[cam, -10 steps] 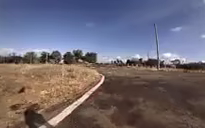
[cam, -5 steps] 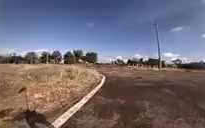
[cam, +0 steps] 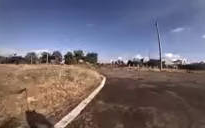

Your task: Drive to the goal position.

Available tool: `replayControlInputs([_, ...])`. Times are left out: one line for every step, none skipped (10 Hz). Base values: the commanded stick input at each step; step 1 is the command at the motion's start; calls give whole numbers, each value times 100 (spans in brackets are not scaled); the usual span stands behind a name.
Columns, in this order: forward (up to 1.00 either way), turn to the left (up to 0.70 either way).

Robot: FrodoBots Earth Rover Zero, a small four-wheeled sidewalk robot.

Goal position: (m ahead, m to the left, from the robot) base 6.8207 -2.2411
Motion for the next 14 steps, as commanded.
replayControlInputs([45,-9])
replayControlInputs([45,-23])
replayControlInputs([45,-27])
replayControlInputs([45,-27])
replayControlInputs([45,-27])
replayControlInputs([45,-27])
replayControlInputs([45,-27])
replayControlInputs([45,-27])
replayControlInputs([45,-23])
replayControlInputs([45,-10])
replayControlInputs([45,0])
replayControlInputs([45,0])
replayControlInputs([45,0])
replayControlInputs([45,0])
